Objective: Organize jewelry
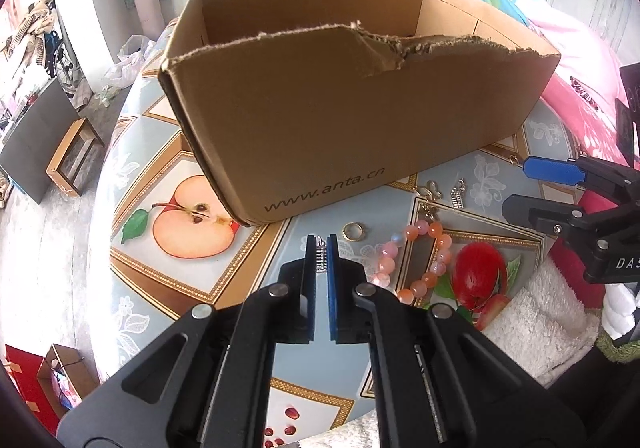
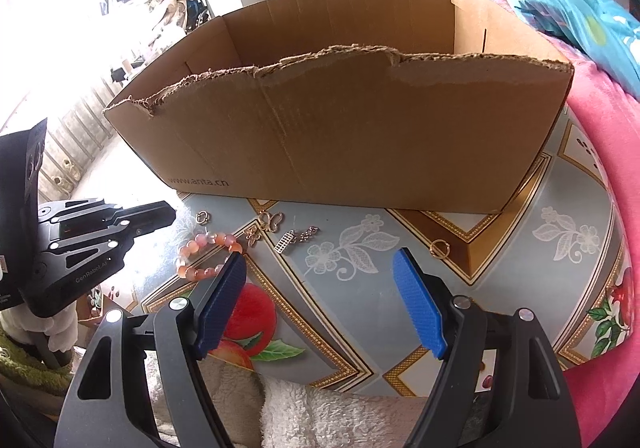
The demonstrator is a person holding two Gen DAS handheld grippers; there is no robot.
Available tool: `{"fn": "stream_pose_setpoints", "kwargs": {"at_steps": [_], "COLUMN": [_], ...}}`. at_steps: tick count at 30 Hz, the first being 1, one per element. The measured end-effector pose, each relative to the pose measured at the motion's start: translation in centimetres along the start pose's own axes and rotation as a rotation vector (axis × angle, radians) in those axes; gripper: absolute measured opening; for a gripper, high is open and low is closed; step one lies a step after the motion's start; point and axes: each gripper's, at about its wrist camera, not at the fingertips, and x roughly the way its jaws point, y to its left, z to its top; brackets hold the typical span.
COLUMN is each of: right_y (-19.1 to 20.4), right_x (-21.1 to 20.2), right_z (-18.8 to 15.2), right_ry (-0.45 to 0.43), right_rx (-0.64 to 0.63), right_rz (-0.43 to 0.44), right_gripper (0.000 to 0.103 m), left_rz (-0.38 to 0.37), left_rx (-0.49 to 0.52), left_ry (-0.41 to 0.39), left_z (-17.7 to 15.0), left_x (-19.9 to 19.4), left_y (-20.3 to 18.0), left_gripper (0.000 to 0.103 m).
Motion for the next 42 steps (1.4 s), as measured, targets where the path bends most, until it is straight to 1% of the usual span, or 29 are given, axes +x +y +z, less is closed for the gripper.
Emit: {"fn": "stream_pose_setpoints", "kwargs": {"at_steps": [3, 8, 10, 14, 17, 22, 26, 29, 31, 32, 33, 42], "right_y": [-0.8, -2.8, -3.4, -3.9, -4.1, -4.5, -4.7, -5.0, -5.2, -5.3, -5.4, -6.2], "right_x": [-0.8, -1.5, -1.3, -0.7, -0.3, 0.9, 1.2, 1.3, 1.3, 1.4, 1.4, 1.0], "right_z": [0.0, 0.1, 0.1, -0.1, -0.4, -0.5, -0.4, -0.3, -0.1, -0.1, 0.0, -0.5], "right_ry": [-0.026, -0.061, -0.061, -0.063, -0.059, -0.033, -0.033, -0.031, -0.029, -0.030, -0.031, -0.041], "right_rx": [0.001, 0.016, 0.020, -0.047, -0.097, -0.166, -0.195, -0.192, -0.186, -0.186, -0.183, -0.146], "right_rz": [-0.031, -0.119, -0.135, -0.155, -0.145, -0.144, -0.133, -0.100, -0.081, -0.076, -0.073, -0.046], "right_gripper": [0.074, 0.063, 0.057, 0.050, 0.046, 0.035, 0.032, 0.025, 0.016, 0.014, 0.012, 0.012], "left_rz": [0.006, 0.011, 0.007, -0.003, -0.009, -0.023, -0.030, -0.033, -0.034, -0.035, -0.034, -0.032], "left_rx": [-0.013, -0.032, -0.033, -0.020, -0.011, -0.004, 0.004, 0.011, 0.015, 0.017, 0.018, 0.033], "left_ry": [-0.018, -0.045, -0.053, -0.056, -0.053, -0.054, -0.053, -0.054, -0.056, -0.057, -0.059, -0.064], "left_z": [0.1, 0.2, 0.3, 0.3, 0.4, 0.3, 0.3, 0.2, 0.3, 0.2, 0.2, 0.3], "left_x": [-0.5, -1.5, -1.9, -2.1, -1.9, -2.0, -2.1, -2.3, -2.4, -2.4, -2.5, -2.7], "left_y": [0.4, 0.8, 0.7, 0.2, -0.6, -1.0, -1.5, -1.7, -1.9, -2.0, -2.0, -2.5], "left_gripper": [0.004, 0.004, 0.004, 0.004, 0.004, 0.004, 0.004, 0.004, 0.004, 0.004, 0.004, 0.004]}}
